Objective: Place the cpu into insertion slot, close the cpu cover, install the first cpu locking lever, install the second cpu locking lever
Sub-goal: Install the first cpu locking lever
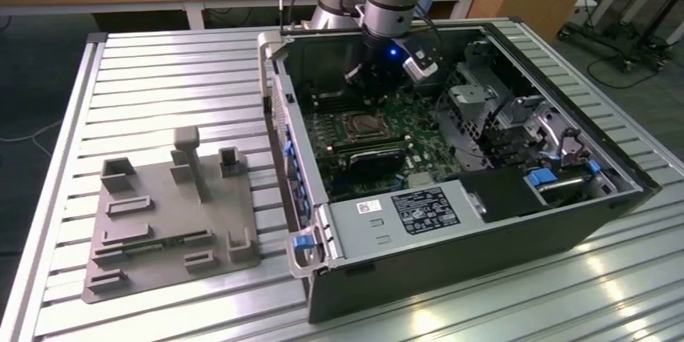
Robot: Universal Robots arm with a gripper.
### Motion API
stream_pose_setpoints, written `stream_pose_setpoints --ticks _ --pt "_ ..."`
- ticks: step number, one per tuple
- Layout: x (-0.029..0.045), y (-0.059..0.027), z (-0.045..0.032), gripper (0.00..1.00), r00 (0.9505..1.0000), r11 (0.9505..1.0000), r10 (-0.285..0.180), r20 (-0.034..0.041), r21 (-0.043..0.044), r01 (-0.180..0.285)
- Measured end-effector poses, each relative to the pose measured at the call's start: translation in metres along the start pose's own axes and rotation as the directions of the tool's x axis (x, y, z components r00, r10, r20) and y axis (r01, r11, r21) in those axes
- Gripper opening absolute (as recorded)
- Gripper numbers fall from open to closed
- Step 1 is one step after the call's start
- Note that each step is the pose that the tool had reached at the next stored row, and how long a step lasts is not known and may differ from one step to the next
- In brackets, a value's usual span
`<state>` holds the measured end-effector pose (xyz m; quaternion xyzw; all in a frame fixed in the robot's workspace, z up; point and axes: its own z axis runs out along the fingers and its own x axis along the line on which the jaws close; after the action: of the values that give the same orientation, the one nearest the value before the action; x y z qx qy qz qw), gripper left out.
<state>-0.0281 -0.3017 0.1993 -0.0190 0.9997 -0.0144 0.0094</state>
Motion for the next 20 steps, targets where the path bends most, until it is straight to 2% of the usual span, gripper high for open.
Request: stream_pose_setpoints --ticks 1,11,20 --pt "0.0002 -0.0005 -0.0012 0.11 1.0 1.0 0.0 -0.0008 0.0003 0.0" --pt "0.0001 -0.0007 -0.0102 0.11 1.0 0.9998 0.0 0.0009 -0.0177 0.0" --pt "-0.0001 -0.0008 -0.0156 0.11 1.0 0.9997 0.001 0.0017 -0.0246 -0.001"
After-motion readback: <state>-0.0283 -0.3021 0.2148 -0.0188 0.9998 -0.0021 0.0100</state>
